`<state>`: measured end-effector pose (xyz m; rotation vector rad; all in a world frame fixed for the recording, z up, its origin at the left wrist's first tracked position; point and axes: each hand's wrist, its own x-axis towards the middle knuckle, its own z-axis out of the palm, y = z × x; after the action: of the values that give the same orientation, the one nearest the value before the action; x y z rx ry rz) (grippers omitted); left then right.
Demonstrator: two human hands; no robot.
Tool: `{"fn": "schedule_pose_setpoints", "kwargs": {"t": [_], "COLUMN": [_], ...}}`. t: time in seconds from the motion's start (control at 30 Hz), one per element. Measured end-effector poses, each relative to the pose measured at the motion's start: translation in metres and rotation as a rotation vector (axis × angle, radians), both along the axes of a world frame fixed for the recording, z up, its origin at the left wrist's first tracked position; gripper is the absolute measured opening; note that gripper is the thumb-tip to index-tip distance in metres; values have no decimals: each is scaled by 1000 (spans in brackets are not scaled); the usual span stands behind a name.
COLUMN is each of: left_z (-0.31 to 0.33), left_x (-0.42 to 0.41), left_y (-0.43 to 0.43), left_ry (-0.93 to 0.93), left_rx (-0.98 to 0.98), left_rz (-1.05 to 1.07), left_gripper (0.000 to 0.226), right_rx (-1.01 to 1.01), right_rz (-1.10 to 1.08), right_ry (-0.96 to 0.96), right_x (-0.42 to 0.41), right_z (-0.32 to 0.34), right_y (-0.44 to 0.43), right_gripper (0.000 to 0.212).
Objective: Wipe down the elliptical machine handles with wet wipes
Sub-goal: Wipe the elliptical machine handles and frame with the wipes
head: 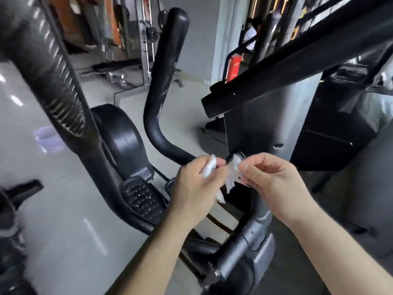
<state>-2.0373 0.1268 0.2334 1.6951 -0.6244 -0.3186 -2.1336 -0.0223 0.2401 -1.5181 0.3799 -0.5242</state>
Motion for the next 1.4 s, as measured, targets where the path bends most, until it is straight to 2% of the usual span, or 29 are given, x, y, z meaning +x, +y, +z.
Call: {"fn": "schedule_pose_setpoints", "kwargs": {"t": [0.1,0.2,0.27,0.37,0.43,0.53,0.7,0.83,0.9,1.0,1.1,1.27,1.33,1.4], "left_z": [2,-4,-11,-18,-19,-14,-11,-8,-2,11,16,19,26,33], "left_x": [5,18,33,60,77,94,108,108,105,106,115,118,120,120], "left_y": [15,24,25,26,26,26,29,30,30,29,27,30,29,27], "left_ry": [-30,-12,-10,-8,-3,-44,-70,-75,-89,-126,-145,-190,-173,-177], "left_rx": [-24,-69,-70,-42,-69,-98,-162,-149,-162,-194,-219,-183,-226,-271], "left_rz": [302,512,606,678,689,649,627,615,620,638,649,628,609,605], "left_gripper": [11,9,16,30,32,17,38,41,32,13,20,15,11,24], "right_rx": [-33,-120,-194,-199,-155,-75,-42,-138,-139,-59,24,-95,-91,-79], "right_rz": [57,72,63,-10,-59,-147,-300,-153,-127,-250,-295,-149,-172,-272], "right_ry": [-10,-16,-11,-13,-46,-130,-250,-127,-83,-242,-415,-217,-278,-430], "right_x": [18,37,53,88,116,157,190,188,185,182,184,184,183,186], "right_z": [6,12,14,14,17,26,27,6,10,37,55,32,50,83], "right_y": [4,15,26,43,55,71,87,84,81,78,78,87,82,72], "right_gripper": [5,16,15,10,7,7,8,15,9,7,11,15,13,14]}}
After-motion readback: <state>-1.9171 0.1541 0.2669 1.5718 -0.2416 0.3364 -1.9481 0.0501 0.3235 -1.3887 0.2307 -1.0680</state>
